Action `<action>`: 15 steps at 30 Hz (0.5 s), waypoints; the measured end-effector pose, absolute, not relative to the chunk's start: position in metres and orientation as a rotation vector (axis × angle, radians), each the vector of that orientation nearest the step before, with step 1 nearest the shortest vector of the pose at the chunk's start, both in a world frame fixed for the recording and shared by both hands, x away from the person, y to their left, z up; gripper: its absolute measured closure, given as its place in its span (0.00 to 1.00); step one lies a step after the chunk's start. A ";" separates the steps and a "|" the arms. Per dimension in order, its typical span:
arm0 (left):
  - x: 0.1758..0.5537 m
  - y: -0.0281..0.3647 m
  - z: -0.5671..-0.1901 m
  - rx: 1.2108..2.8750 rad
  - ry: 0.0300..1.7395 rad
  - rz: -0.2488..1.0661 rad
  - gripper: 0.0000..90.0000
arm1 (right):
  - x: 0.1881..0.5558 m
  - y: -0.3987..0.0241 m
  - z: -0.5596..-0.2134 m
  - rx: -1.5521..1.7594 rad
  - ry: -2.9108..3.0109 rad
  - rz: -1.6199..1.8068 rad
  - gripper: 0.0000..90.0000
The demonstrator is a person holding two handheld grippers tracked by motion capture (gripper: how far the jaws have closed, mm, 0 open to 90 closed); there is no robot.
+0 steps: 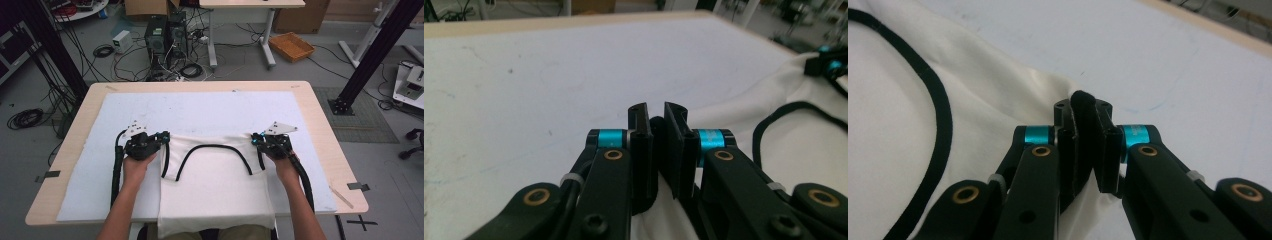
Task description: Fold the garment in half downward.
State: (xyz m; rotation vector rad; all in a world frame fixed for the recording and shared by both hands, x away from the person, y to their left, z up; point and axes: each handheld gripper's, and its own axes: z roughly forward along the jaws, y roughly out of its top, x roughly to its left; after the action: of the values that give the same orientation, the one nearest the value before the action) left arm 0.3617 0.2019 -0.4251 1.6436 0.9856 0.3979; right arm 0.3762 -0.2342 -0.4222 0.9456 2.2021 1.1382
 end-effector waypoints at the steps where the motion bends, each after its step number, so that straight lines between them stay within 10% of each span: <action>1: 0.354 0.202 -0.421 1.670 0.929 0.413 0.91 | 0.369 -0.236 -0.419 0.912 2.207 1.162 0.92; 15: 0.268 0.218 -0.413 1.729 0.687 0.346 0.90 | 0.282 -0.253 -0.410 0.553 2.314 1.429 0.91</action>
State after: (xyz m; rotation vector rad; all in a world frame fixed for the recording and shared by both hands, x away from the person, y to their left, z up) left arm 0.2684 0.2181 -0.4131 1.7286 0.6874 0.3463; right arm 0.2815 -0.2535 -0.4104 0.5533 2.3144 1.4286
